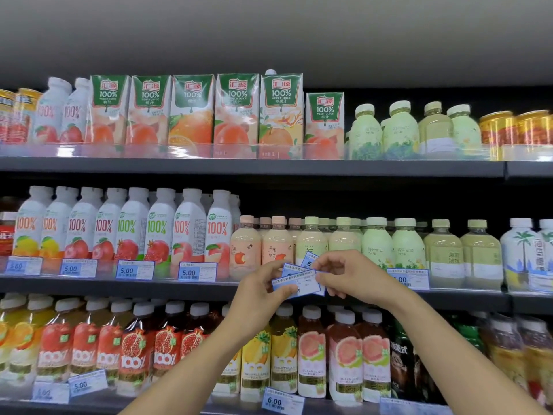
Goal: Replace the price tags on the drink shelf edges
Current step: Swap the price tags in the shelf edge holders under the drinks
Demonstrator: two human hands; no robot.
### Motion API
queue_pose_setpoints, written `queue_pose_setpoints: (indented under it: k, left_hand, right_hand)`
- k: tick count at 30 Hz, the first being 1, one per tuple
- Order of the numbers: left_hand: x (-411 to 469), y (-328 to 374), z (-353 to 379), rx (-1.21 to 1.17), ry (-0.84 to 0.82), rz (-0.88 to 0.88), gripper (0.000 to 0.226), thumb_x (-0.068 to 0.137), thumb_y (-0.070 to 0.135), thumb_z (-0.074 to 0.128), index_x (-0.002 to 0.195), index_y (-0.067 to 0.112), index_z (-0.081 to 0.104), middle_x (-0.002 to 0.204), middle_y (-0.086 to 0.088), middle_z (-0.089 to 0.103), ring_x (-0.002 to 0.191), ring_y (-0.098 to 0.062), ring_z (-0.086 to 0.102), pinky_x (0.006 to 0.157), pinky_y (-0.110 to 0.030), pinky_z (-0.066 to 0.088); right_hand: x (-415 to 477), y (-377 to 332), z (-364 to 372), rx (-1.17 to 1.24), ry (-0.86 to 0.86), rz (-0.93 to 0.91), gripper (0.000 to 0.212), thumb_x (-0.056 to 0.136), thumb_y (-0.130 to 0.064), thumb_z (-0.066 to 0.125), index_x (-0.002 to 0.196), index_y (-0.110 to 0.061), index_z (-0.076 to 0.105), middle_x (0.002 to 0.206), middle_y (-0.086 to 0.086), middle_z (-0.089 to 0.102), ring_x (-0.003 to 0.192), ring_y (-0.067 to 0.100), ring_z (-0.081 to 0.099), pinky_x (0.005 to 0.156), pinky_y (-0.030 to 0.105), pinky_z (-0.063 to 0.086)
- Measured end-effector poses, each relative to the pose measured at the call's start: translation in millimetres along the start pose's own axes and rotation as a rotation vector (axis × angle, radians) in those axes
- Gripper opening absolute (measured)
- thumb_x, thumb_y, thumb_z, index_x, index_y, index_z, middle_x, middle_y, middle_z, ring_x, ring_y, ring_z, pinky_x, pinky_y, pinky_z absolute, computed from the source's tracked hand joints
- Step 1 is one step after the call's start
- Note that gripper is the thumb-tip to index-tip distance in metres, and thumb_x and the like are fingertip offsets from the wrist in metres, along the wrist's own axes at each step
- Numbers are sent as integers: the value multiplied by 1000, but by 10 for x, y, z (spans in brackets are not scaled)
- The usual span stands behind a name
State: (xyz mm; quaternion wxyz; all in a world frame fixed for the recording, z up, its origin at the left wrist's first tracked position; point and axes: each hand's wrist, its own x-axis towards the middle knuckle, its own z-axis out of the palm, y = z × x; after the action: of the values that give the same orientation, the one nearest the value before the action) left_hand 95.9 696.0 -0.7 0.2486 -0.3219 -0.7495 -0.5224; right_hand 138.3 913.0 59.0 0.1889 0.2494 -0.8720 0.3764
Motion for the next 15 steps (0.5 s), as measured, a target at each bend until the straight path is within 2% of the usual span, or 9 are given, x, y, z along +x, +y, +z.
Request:
queue_pose_setpoints:
  k: [4, 7, 10, 12, 15]
  left_hand:
    - [24, 21, 45, -51, 12, -17, 43, 90, 24, 74, 130, 23, 59, 113, 9, 71, 102, -6, 68, 90, -34, 57]
    - [29, 45, 66, -66, 19, -14, 34, 89, 23, 74, 120, 34, 61, 109, 11, 72, 100, -7, 69, 90, -35, 57]
    - [26, 84, 81, -68, 18, -8, 32, 89, 23, 74, 114, 38, 61, 107, 12, 73, 99, -7, 69, 89, -36, 58]
    - [24, 92, 85, -72, 16, -9, 30, 89, 25, 74, 114, 35, 63, 107, 11, 73, 98, -8, 70, 89, -38, 58]
    - [24, 108, 92, -84, 21, -9, 25, 88, 26, 75, 111, 31, 65, 104, 10, 74, 96, -11, 70, 88, -42, 57]
  right_hand:
    - [4, -13, -12, -39, -20, -22, 18, 88, -27, 71, 105, -31, 68, 85, -6, 70, 59, 6, 59, 61, 21, 50]
    - [41, 25, 6, -151, 5, -40, 23, 83, -39, 75, 105, -39, 67, 96, -11, 68, 72, 7, 63, 76, 31, 57]
    - [73, 52, 16, -204, 19, -51, 21, 84, -39, 73, 103, -46, 66, 100, -10, 67, 86, 12, 66, 83, 40, 57]
    - [76, 49, 12, -184, 16, -54, 21, 85, -36, 73, 103, -44, 66, 96, -7, 67, 82, 14, 67, 81, 40, 58]
    - [61, 24, 3, -114, 1, -52, 17, 89, -27, 70, 103, -35, 67, 79, -6, 67, 58, 11, 59, 64, 32, 51]
